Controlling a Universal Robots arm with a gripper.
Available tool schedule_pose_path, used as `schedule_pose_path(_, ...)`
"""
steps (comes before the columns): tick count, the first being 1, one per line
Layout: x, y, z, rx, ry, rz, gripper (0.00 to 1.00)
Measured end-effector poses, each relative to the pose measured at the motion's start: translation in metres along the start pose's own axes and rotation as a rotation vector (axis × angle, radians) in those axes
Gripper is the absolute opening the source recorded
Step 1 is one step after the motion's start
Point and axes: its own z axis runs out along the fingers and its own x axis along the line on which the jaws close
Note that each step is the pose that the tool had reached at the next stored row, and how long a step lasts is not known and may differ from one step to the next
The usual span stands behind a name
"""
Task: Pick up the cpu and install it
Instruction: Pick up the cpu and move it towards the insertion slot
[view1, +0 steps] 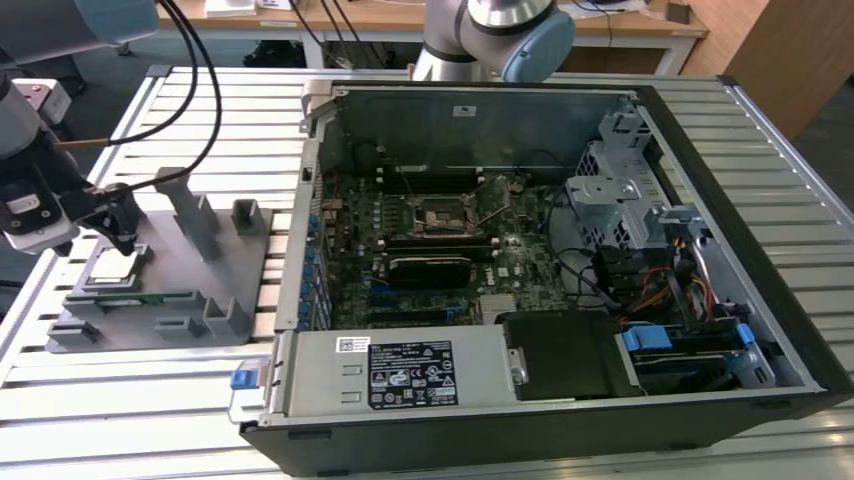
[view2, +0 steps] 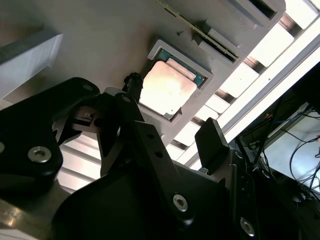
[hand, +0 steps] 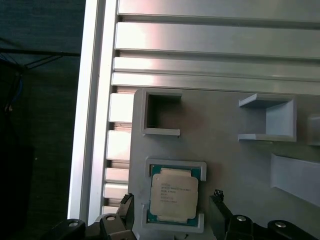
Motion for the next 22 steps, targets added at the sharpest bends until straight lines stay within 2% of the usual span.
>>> schedule_pose_path(8,-0.0002,-0.0003,0.0034,0.0006,0.0001,0.0,0.69)
schedule_pose_path(14,-0.0004,-0.0006,0.0086,0.0156,0.0,0.013,0.69)
schedule_pose_path(18,-0.0005,-0.0002,0.0119,0.0167,-0.0015,0.042,0.69)
schedule_pose_path(22,-0.0007,0.0018,0.015,0.0168,-0.0016,0.045,0.69)
